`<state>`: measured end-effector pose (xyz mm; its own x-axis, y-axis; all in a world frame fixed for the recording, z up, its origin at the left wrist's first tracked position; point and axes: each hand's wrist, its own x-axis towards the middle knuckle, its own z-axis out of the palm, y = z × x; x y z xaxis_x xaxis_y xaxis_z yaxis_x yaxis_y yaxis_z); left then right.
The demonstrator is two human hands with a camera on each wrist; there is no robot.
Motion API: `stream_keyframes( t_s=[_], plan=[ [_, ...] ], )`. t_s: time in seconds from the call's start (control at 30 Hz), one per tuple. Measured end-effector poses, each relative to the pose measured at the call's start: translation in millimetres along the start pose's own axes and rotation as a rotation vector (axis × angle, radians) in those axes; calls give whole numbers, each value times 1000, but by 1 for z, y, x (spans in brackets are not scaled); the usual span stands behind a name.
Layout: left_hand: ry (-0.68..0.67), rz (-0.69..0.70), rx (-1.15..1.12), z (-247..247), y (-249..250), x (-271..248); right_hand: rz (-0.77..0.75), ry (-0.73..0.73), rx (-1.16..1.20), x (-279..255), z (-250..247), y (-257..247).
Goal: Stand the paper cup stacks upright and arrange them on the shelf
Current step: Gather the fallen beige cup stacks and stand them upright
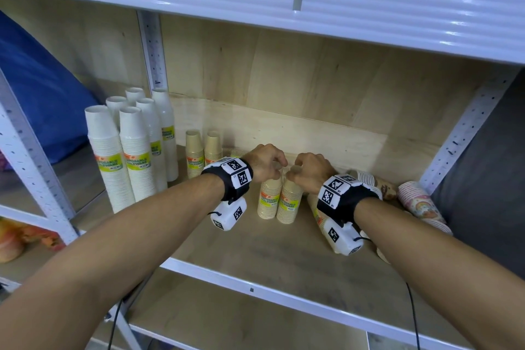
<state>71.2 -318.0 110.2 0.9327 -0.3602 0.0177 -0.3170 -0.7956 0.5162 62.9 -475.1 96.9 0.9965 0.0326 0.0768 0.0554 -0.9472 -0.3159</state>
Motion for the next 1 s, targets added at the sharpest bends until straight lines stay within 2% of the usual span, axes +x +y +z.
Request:
stream_keyframes(
  t_s=[0.47,1.0],
  plan=[
    [-74,24,162,-22,4,4,-56,-74,36,-1,-9,-17],
    [53,-138,219,-92,-70,-19,-191,-50,104,24,5,-112]
  ],
)
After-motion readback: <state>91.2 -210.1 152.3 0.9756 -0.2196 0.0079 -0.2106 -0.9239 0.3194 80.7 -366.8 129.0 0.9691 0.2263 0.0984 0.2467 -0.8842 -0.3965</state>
